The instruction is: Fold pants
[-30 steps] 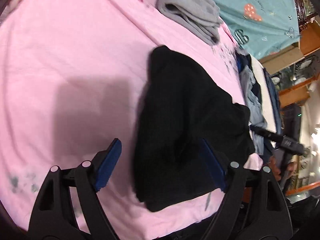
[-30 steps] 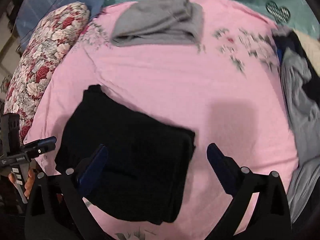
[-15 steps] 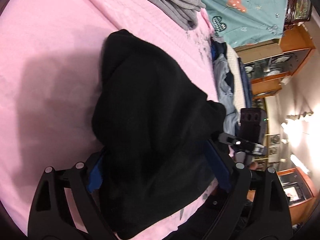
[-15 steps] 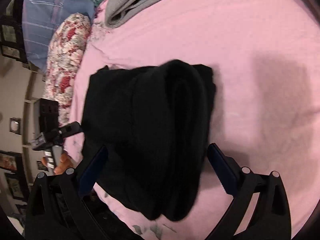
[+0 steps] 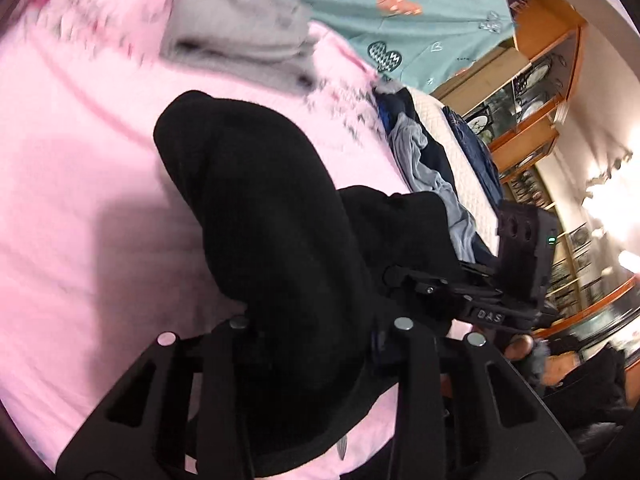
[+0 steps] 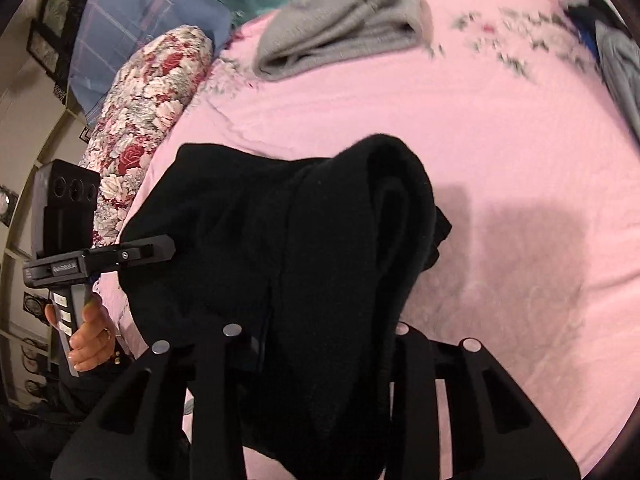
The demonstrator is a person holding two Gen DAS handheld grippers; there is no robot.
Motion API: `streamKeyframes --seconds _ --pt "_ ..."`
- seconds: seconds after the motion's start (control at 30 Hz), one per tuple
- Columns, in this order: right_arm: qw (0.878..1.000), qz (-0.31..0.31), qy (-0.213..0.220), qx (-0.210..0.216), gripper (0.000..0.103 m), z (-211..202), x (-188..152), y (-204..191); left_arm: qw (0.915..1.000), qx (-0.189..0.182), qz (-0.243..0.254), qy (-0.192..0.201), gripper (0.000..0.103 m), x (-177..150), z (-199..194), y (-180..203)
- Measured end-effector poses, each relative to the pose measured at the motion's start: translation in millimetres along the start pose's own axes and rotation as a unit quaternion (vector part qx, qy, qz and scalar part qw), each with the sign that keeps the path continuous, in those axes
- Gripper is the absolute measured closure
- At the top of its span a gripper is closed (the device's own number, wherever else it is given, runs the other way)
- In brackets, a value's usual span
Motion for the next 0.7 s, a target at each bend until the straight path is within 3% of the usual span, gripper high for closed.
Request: streamKeyframes --seconds 0.17,0.33,0.37,0.4,0.53,0.6,0.7 --pt "0.998 -0.055 0.033 -0.015 0.070 -17.4 39.7 -24.6 0.9992 0.002 -0.002 0.040 0.071 57.1 -25.5 10.3" --pt "0.994 -0.073 0.076 -0.015 0.070 -42.6 136.0 -26.6 0.9965 0.030 -0.003 0.078 0.071 190.2 -35.2 3.1" --pt "0.994 -0.073 0.076 -0.015 0.070 -42.6 136.0 -26.6 0.9956 0.036 -0.007 0.086 0.071 216.8 -32.5 -1.5" --pt "0.994 -0.070 0.087 -0.015 0.070 -43.0 167.5 -22.4 0.9943 0.044 -0.012 0.096 0.071 249.7 -29.1 -8.6" --pt "0.991 -0.071 0.111 -0.029 0.070 -27.7 271.1 -7.9 0.9919 0.057 -0.040 0.106 0.071 332.0 1.8 -45.1" --pt "0.991 -0.059 0.114 -0.035 0.070 -13.1 317.2 6.4 0.9914 0.068 -0.059 0.095 0.071 353.8 32.9 -75.1" --pt "0.992 -0.049 0.108 -0.041 0.069 16.1 361.1 36.3 0.9920 0.077 -0.089 0.046 0.066 354.5 85.5 -117.8"
Point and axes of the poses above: each gripper's, at about its wrist camera, not at the fingertips, and z roughly the way its jaws point, y to its right, x to its top, the point moved 8 cm from there along z, roughly the way its jaws point, and after that the axes turned 8 degrees about x, right-handed, at the moved point
